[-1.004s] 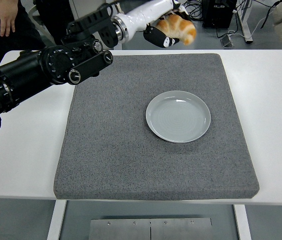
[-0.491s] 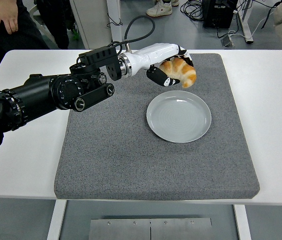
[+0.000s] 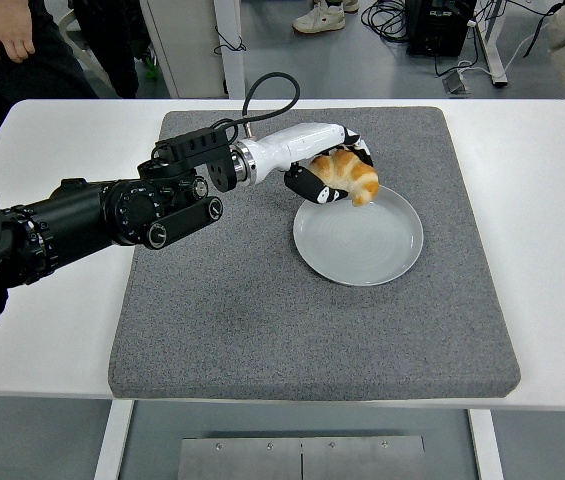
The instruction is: Place the bread on the plate
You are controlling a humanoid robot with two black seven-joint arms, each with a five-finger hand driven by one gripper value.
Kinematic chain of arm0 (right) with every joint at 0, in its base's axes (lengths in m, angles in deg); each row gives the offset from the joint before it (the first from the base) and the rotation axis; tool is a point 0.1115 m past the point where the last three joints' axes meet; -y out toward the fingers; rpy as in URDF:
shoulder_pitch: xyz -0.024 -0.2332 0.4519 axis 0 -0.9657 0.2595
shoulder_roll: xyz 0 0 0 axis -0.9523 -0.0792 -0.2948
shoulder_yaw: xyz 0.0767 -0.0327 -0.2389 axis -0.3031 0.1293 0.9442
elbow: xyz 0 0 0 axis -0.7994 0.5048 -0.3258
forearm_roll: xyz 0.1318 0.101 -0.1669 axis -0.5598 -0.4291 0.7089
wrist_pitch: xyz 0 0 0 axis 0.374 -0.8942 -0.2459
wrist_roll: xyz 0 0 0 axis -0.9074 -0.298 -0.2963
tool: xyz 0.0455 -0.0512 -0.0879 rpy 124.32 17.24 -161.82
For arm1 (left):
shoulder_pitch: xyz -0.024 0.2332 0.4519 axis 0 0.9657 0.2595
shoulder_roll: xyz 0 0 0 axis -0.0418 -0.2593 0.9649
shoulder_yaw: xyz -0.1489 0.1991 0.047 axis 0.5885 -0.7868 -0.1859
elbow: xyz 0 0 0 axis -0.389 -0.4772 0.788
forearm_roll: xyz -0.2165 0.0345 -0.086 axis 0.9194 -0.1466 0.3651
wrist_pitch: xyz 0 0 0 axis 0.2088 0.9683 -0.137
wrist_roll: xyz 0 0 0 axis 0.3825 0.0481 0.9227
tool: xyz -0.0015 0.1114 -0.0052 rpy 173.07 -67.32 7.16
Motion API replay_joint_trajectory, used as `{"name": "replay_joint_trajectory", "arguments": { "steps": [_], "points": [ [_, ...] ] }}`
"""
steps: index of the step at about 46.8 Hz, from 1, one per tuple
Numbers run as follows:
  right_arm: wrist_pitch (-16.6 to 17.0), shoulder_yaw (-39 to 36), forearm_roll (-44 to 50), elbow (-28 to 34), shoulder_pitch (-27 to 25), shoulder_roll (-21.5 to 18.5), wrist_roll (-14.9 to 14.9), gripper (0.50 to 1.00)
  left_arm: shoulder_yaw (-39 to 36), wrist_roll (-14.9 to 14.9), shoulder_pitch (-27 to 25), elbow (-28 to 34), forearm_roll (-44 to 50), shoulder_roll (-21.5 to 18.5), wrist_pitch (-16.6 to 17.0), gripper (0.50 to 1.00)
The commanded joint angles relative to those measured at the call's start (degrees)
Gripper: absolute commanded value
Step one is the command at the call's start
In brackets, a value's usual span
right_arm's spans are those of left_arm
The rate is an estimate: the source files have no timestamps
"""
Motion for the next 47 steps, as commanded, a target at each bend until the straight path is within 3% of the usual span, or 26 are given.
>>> {"name": "replay_joint_trajectory", "arguments": {
  "steps": [1,18,47],
  "points": [
    [0.0,0.0,0.0,0.0,0.0,0.0,0.0,1.0,-0.1,-0.1,0.4,0.0,0.0,0.0,0.0,0.5],
    [0.0,0.0,0.1,-0.2,0.0,0.0,0.0,1.0,-1.2,-4.5,0.5,3.1,-0.1,0.0,-0.1,0.5],
    [0.0,0.0,0.0,-0.2,0.0,0.0,0.0,1.0,-1.2,-4.7,3.6,4.1,-1.7,0.0,-0.1,0.5]
  ]
}}
